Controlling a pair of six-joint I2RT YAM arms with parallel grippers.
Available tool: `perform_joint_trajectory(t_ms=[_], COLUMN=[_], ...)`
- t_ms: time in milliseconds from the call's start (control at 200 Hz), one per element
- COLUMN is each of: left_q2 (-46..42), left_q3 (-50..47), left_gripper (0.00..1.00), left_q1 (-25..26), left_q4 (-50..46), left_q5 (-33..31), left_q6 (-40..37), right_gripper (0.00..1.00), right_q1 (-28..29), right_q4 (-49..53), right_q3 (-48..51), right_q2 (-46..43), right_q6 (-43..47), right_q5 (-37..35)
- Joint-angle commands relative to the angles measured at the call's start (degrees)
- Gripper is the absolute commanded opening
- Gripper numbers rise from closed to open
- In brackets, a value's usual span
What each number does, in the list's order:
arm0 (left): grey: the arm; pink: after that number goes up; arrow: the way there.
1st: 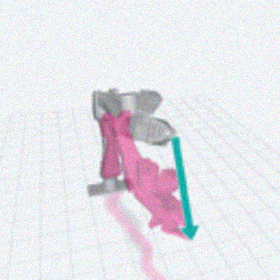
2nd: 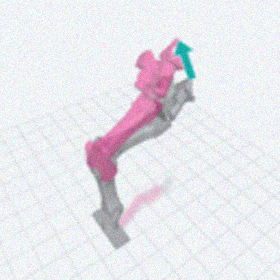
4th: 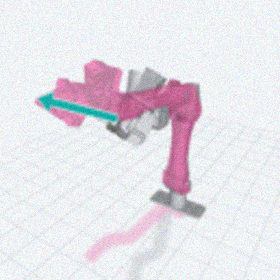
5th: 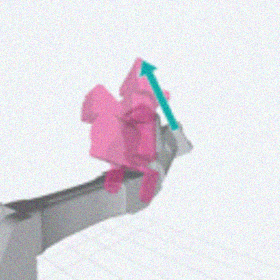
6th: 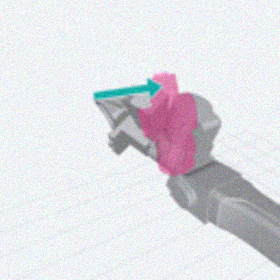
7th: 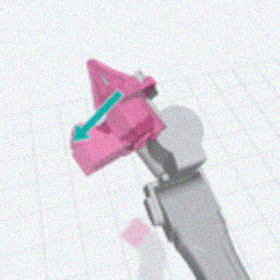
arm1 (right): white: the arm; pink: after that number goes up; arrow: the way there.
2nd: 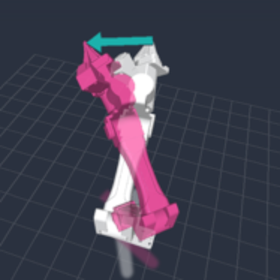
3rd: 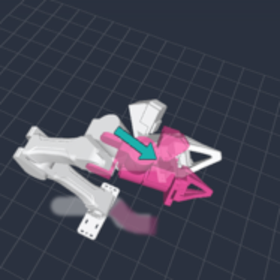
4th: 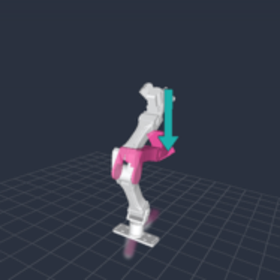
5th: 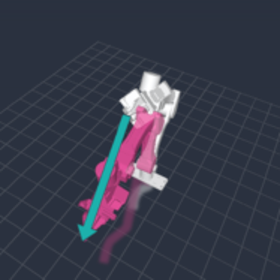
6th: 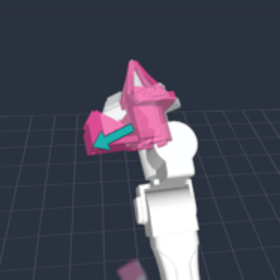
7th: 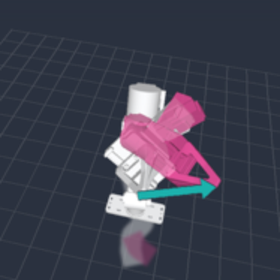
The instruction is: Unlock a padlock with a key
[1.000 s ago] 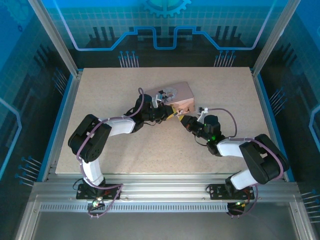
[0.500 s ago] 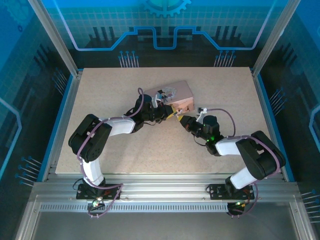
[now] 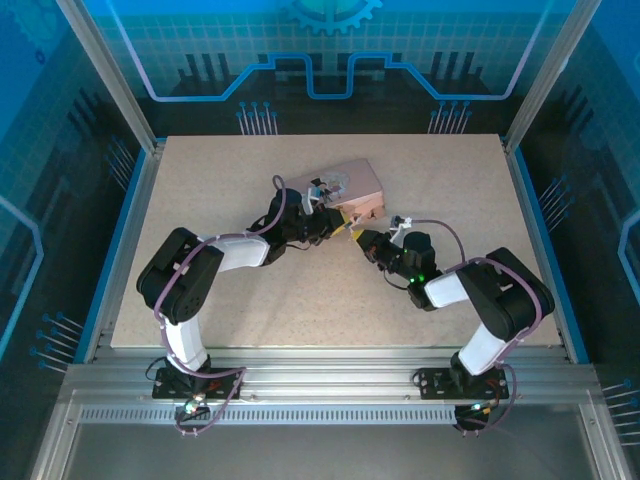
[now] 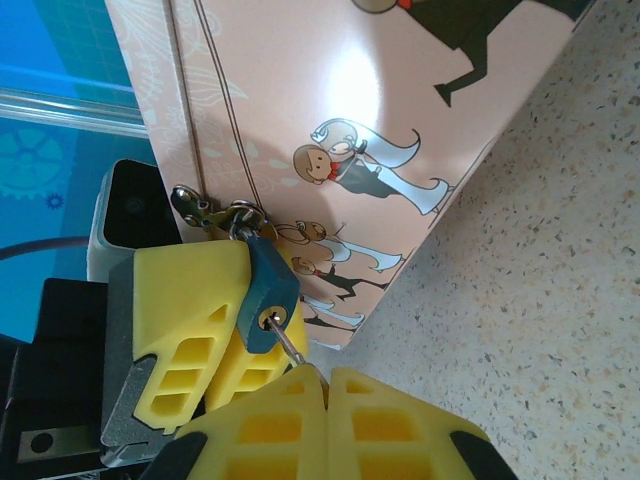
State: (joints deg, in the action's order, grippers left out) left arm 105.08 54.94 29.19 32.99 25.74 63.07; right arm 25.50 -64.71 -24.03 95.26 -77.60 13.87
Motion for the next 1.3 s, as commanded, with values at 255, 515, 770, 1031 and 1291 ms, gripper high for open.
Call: perform_joint_trajectory(t_ms=[255, 515, 770, 1031, 1291], left_q2=[0.26, 0.22, -0.31, -0.40, -0.12], left_q3=[-0.78, -0.74, -1.94, -1.75, -2.29], left_gripper=[0.07, 0.07, 0.07, 0.08, 0.08], left_q1=[2.14, 2.08, 0.22, -0.27, -0.28], left_q4=[4.16, 3.92, 4.36, 4.89, 5.67], left_q5=[8.11, 7.51, 5.82, 5.84, 6.09], left_q6=[0.80, 0.61, 0.55, 0.70, 1.17], right_gripper=[0.00, 0.00, 0.00, 0.00, 0.00], right_q1=[-0.72, -0.91, -2.11, -2.12, -1.24], right_q4=[3.82, 4.50, 6.65, 14.86, 28.18], right_q3=[-1.33, -1.51, 3.59, 6.66, 6.34], right_q2=[-4.24, -3.77, -9.72, -22.58, -44.35], right_q6=[5.26, 8.38, 14.08, 23.73, 38.11], right_q5=[-1.15, 0.31, 0.85, 0.47, -2.19])
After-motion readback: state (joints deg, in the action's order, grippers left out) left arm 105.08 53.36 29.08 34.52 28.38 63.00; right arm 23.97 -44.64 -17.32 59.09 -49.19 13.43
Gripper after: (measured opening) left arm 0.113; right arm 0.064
